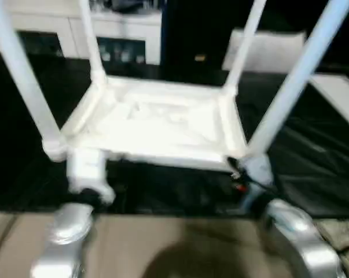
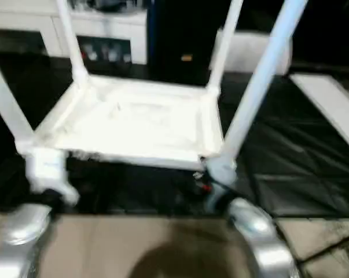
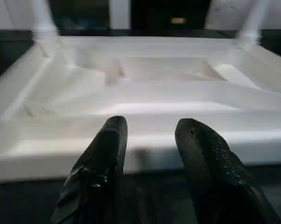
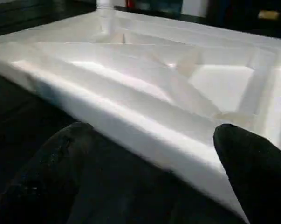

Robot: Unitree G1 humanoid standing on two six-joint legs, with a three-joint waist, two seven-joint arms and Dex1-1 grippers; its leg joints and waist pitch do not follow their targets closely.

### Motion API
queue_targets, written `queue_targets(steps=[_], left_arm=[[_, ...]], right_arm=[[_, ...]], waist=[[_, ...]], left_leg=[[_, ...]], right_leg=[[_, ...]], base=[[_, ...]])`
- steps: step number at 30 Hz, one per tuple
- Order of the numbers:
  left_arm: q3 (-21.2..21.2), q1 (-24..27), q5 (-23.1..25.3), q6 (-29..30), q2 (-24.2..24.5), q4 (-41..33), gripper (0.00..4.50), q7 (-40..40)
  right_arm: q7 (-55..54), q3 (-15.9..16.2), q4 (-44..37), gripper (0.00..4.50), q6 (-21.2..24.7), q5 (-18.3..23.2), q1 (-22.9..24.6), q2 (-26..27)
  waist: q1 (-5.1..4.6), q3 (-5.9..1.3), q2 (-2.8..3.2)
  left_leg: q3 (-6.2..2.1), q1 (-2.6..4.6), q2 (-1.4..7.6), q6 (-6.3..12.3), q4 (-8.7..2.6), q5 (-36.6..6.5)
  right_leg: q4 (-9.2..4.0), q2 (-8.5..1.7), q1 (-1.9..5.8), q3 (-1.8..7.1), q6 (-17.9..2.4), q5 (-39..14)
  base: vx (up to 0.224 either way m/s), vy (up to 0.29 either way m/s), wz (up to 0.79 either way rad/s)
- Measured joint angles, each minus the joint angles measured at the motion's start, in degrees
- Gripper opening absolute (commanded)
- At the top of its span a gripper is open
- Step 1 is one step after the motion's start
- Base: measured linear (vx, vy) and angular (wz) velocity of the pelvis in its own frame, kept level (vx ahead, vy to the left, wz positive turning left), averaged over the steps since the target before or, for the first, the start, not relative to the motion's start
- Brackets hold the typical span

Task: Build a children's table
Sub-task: Rotate leg to tighten

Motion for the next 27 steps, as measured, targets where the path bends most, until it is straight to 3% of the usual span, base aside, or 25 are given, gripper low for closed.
queue_targets(steps=[1,2,3,4,5,6,7,8,9,10,11,12,13,14,15,18,21,23,27], left_arm=[[0.2,-0.1,0.0,-0.1,0.2,-0.2,1.93,0.0],[0.6,0.1,0.0,-0.2,0.8,-0.4,1.93,0.0],[1.1,0.2,0.0,-0.2,1.3,-0.4,1.93,0.0],[2.1,0.3,0.1,-0.2,2.1,-0.2,1.93,0.1],[2.4,0.3,0.2,-0.1,2.3,0.4,1.93,0.1],[2.2,0.2,0.2,-0.1,2.3,0.3,1.93,0.0],[2.1,0.1,0.2,-0.1,2.3,0.3,1.93,0.0],[2.1,0.1,0.1,-0.3,2.3,0.1,1.93,-0.2],[2.0,0.1,0.0,-0.3,2.6,-0.2,1.93,-0.6],[1.7,0.1,-0.1,-0.4,2.8,-0.3,1.93,-1.0],[0.2,0.4,-0.4,-0.2,2.2,-0.3,1.93,-1.5],[-0.8,0.7,-1.2,-0.2,2.7,-0.3,2.12,-2.9],[-1.4,0.9,-2.0,-0.2,3.7,-0.3,2.12,-4.3],[-1.5,0.9,-2.9,-0.3,4.8,-0.4,2.12,-5.9],[-1.1,1.1,-3.3,-0.4,5.3,-0.5,2.12,-6.7],[-1.0,2.6,-4.9,-0.5,8.1,-0.5,2.12,-10.5],[-1.0,4.1,-5.6,-0.4,10.6,-0.6,2.12,-13.4],[-1.1,5.1,-6.7,-0.4,11.6,-1.0,2.23,-15.1],[-1.0,6.9,-8.5,-0.4,14.8,-2.1,2.59,-18.8]], right_arm=[[0.4,0.0,-0.1,4.50,-0.3,0.0,-0.1,-0.1],[0.9,0.6,0.1,4.50,-0.6,0.0,-0.4,0.2],[1.5,1.9,-0.1,4.50,-0.9,0.0,-0.5,0.9],[2.4,3.3,-0.2,4.50,-1.1,0.1,-1.2,0.6],[3.6,4.0,-0.3,4.50,-1.5,0.3,-1.2,-0.1],[4.2,4.0,-0.4,4.50,-1.8,0.3,-1.1,-1.0],[4.7,4.0,-0.4,4.50,-2.1,0.4,-1.0,-1.9],[5.2,4.0,-0.4,4.50,-2.2,0.4,-0.8,-2.4],[6.0,4.1,-0.4,4.50,-2.4,0.4,-0.5,-2.9],[6.5,3.9,-0.5,4.50,-2.7,0.5,0.1,-3.8],[7.4,3.7,-0.3,4.50,-2.9,0.5,0.6,-4.9],[8.4,3.6,-0.1,4.50,-3.1,0.8,0.6,-5.5],[9.5,3.6,-0.1,4.50,-3.3,1.0,0.6,-5.8],[10.9,3.8,-0.1,4.50,-3.7,1.6,0.3,-6.0],[11.6,4.1,-0.1,4.50,-4.0,1.9,-0.1,-6.0],[14.0,6.5,-0.1,4.50,-5.6,1.6,-1.5,-7.9],[15.2,9.3,1.8,4.50,-7.2,-1.6,-3.4,-9.2],[14.8,10.6,4.0,4.50,-8.1,-4.1,-5.2,-9.1],[13.2,13.7,9.9,4.50,-10.3,-10.6,-11.0,-9.5]], waist=[[0.13,-0.41,1.29],[0.16,-0.20,2.60],[-0.74,-0.12,1.80],[-1.13,-0.32,0.63],[-2.24,-0.55,0.29],[-2.87,-0.66,0.12],[-3.51,-0.74,-0.18],[-4.18,-0.67,-1.10],[-4.26,-0.62,-2.41],[-4.21,-0.66,-3.91],[-3.12,-0.43,-3.11],[-2.53,-0.28,-2.42],[-2.12,-0.32,-2.19],[-1.65,-0.60,-1.14],[-1.50,-0.59,-0.83],[-1.26,-0.27,-0.06],[-1.58,0.17,0.65],[-2.01,0.48,1.01],[-2.54,1.03,1.11]], left_leg=[[0.09,-0.71,0.79,0.39,-4.27,1.5],[-1.13,0.34,1.70,-3.38,-4.42,4.5],[-1.48,0.63,0.78,-3.23,-4.37,3.9],[-1.40,0.83,0.30,-3.23,-4.39,3.3],[-1.49,1.32,0.16,-2.99,-4.38,2.7],[-1.33,1.95,0.13,-2.90,-4.38,2.2],[-0.83,2.57,0.04,-3.07,-4.38,1.7],[-0.13,3.58,-0.57,-3.22,-4.46,1.0],[0.66,4.01,-1.43,-3.35,-4.54,0.6],[1.14,4.53,-2.25,-3.53,-4.08,-0.2],[0.85,4.43,-2.00,0.18,-2.53,-1.5],[-0.16,3.72,-2.10,1.13,-1.63,-1.3],[-0.64,2.95,-2.13,-0.20,-2.18,-0.1],[-1.04,2.40,-1.37,-3.61,-4.58,2.7],[-1.28,2.46,-0.84,-6.26,-4.65,2.6],[-1.75,1.74,-0.11,-6.41,-4.65,2.6],[-1.51,1.64,0.18,-6.31,-4.68,2.5],[-0.83,1.88,0.47,-6.49,-4.68,2.5],[0.13,2.43,0.86,-6.50,-4.83,2.5]], right_leg=[[-0.62,0.92,0.99,-1.02,0.1,-0.4],[-0.17,1.77,2.09,-1.89,0.4,-1.7],[1.26,1.23,2.03,-1.98,-0.4,-3.0],[5.64,0.80,-0.35,-1.35,-1.0,-3.5],[9.75,0.96,-2.96,-1.17,-0.5,-3.4],[10.83,1.08,-5.11,-0.67,0.5,-3.0],[11.06,0.78,-7.35,-0.38,1.5,-2.4],[9.82,-0.09,-9.81,0.06,1.8,-1.2],[6.32,-0.79,-10.30,0.99,1.1,0.4],[5.59,-1.32,-10.28,2.19,-0.2,5.1],[5.18,-0.55,-9.60,2.44,-0.4,4.4],[4.77,-0.31,-9.23,2.40,-1.1,4.6],[4.71,-0.14,-9.04,2.27,-1.0,4.6],[4.95,0.62,-8.94,1.99,-0.7,4.7],[4.81,1.05,-8.92,1.81,-0.8,4.7],[3.08,1.47,-8.66,1.32,-0.9,5.6],[2.23,1.41,-8.31,1.12,-1.4,5.8],[2.18,1.25,-8.06,1.10,-1.6,5.9],[2.34,0.93,-7.80,1.03,-1.3,5.8]], base=[[0.195,0.014,-0.02],[0.196,0.029,0.00],[0.196,0.029,0.00],[0.229,0.005,0.01],[0.237,-0.022,0.10],[0.237,-0.022,0.10],[0.187,-0.006,0.05],[0.150,-0.039,0.00],[0.150,-0.039,0.00],[0.119,-0.104,0.01],[0.125,-0.091,-0.12],[0.125,-0.091,-0.12],[0.125,-0.053,-0.14],[0.104,-0.050,-0.11],[0.104,-0.050,-0.11],[0.026,-0.006,-0.02],[0.000,0.000,0.00],[-0.057,0.019,0.04],[-0.062,0.002,0.02]])
